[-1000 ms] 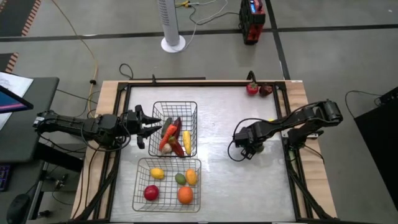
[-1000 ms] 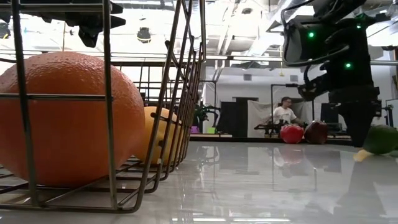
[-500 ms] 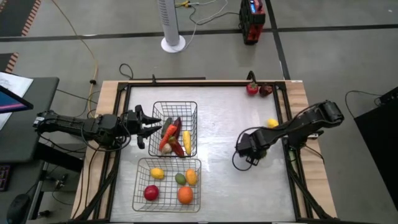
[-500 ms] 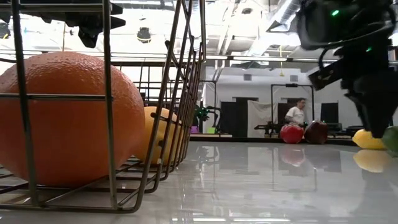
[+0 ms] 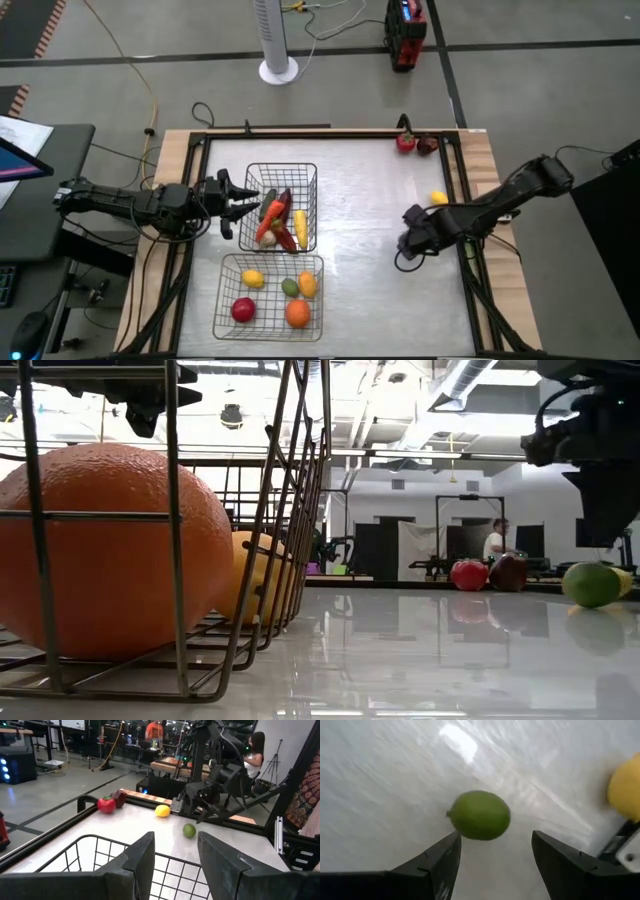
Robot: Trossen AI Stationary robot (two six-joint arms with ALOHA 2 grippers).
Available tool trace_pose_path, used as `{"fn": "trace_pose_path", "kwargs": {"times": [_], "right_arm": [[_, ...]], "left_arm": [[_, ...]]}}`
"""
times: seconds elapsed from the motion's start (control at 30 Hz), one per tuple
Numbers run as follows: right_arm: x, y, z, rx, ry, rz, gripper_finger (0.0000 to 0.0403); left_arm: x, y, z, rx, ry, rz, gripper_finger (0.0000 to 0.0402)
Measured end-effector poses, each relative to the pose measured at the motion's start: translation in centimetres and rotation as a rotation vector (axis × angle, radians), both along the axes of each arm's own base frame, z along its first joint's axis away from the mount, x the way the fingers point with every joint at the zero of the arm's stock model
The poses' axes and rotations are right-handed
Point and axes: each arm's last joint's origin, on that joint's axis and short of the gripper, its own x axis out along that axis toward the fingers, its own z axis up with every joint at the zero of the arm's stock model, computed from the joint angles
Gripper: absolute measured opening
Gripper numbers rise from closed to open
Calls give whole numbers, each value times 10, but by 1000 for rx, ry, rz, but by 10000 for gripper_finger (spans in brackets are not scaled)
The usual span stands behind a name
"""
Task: Sort produce into baskets
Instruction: Put the lime into the silver wire basket
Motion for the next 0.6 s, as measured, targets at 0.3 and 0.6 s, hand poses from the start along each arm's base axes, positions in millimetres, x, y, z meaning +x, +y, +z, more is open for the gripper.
{"fn": "trace_pose_path", "kwargs": {"times": [0.3,0.6], "right_arm": [[0,7,-23,29,-68,-84,272],[0,7,-34,-115,18,204,272]], "left_arm": [[0,0,0,1,-1,0,137],[0,0,0,0,0,-1,137]]}}
